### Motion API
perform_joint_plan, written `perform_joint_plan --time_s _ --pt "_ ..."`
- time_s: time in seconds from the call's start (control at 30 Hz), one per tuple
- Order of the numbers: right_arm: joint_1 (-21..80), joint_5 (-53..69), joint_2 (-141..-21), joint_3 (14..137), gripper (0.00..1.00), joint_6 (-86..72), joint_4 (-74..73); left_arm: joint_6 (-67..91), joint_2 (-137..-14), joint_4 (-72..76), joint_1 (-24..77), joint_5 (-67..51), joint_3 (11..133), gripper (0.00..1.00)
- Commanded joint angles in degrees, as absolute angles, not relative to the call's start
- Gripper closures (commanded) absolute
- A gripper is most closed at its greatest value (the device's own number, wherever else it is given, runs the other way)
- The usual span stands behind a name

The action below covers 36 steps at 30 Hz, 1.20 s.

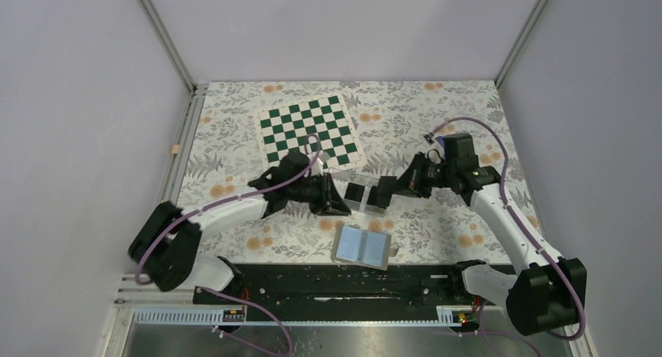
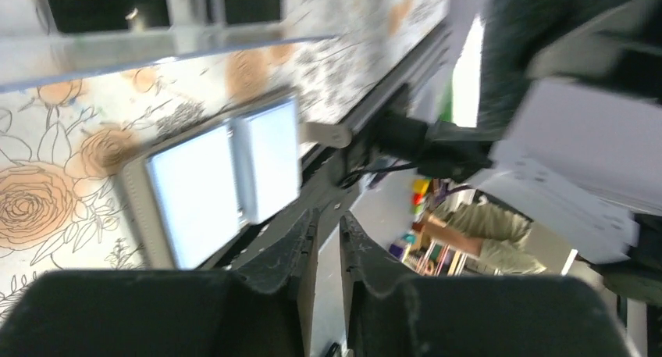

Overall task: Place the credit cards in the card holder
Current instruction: Move the storage box to the center of the board.

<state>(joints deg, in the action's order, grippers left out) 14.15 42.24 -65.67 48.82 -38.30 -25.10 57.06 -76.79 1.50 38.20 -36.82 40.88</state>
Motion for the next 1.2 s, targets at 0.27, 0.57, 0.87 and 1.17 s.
perform_joint_plan --time_s 0.27,0.57,0.87,1.17 --pt "4.21 34.44 -61.02 48.31 1.00 -29.10 -41.06 51.17 -99.94 -8.06 49.28 -26.04 58.60 0.91" --pt "3.52 33.86 -61.10 49.86 1.00 -27.06 -43.41 51.38 -109.59 -10.56 49.56 -20.73 69.29 0.92" --pt "3.52 35.67 -62.47 49.86 1.00 -24.89 -44.49 53.99 -116.96 -9.02 49.32 -21.19 77.89 0.90" --pt "4.09 38.48 -63.23 47.76 1.00 -23.01 -44.18 53.17 -107.50 -5.37 45.79 -23.68 68.66 0.85"
